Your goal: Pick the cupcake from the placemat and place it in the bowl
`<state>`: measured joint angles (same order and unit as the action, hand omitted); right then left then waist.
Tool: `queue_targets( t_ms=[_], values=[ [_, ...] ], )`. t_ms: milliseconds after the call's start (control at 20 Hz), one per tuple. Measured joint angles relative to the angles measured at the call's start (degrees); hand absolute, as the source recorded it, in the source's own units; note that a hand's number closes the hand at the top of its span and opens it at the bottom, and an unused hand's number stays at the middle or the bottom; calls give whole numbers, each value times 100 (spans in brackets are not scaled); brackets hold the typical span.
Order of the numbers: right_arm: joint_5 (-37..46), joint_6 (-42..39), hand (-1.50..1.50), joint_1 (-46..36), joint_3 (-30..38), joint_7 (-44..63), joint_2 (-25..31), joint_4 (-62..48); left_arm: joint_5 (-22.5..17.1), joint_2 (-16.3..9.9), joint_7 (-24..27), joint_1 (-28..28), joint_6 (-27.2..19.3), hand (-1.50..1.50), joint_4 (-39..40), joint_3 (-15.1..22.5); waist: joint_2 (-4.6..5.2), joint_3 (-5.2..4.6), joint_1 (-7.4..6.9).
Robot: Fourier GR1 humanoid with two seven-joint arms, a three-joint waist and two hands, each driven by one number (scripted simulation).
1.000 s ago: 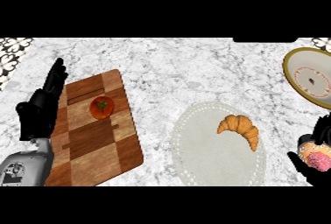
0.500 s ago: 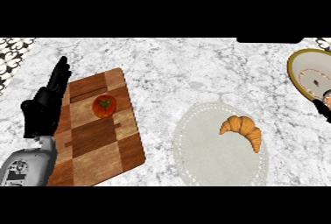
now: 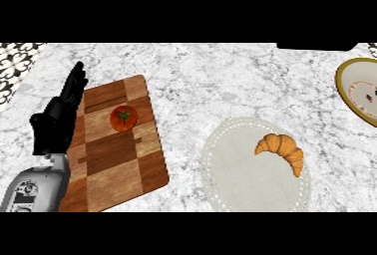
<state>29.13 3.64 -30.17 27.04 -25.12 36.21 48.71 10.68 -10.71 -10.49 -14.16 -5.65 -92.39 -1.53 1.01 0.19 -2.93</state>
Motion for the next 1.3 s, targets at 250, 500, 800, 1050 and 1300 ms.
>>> queue_targets(
  t_ms=[250,500,800,1050,1300],
  values=[
    [428,813,150,-479,29,-462,222,-1259,10,2,18,-119,20,0,51,9,58,13,-105],
    [449,843,-150,-847,163,-592,342,-2274,9,49,67,-167,34,0,76,53,104,25,-194],
    [259,221,-150,-1148,325,-915,405,-3013,7,72,83,-244,33,0,109,57,137,40,-237],
    [-29,-244,-150,-1295,586,-1389,468,-3343,-30,42,90,-255,71,0,142,14,128,43,-209],
    [-339,-657,-150,-1360,918,-1614,748,-3612,21,99,97,-172,13,0,90,57,115,42,-175]
  ],
)
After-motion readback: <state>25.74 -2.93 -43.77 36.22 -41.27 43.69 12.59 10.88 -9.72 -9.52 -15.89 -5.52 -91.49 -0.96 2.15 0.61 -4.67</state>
